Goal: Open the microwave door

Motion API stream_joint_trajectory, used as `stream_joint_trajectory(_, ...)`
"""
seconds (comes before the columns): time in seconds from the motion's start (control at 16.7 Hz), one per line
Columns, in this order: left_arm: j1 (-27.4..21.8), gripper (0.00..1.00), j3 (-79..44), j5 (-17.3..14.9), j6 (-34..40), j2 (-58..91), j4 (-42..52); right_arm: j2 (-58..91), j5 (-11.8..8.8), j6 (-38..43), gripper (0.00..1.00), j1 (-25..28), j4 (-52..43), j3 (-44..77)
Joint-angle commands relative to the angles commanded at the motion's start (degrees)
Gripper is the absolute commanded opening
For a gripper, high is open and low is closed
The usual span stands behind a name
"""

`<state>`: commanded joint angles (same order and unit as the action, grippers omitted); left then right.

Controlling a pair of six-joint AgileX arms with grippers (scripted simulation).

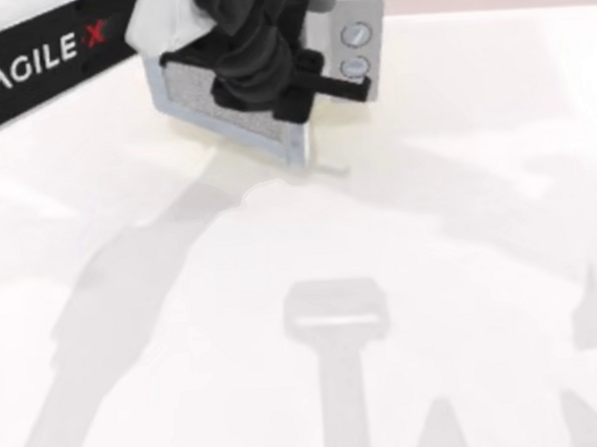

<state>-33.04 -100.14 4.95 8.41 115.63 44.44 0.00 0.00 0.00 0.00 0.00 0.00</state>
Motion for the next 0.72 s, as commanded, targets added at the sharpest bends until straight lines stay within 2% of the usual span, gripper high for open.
stream_joint_trajectory(0.42, 0.0, 0.0, 0.0, 0.0, 0.0, 0.0, 0.0, 0.0, 0.0, 0.0, 1.0, 0.0, 0.0, 0.0)
stream_joint_trajectory(0.72, 0.6, 0.0, 2.92, -2.04, -3.07, -2.06, -1.13, 0.0, 0.0, 0.0, 1.0, 0.0, 0.0, 0.0)
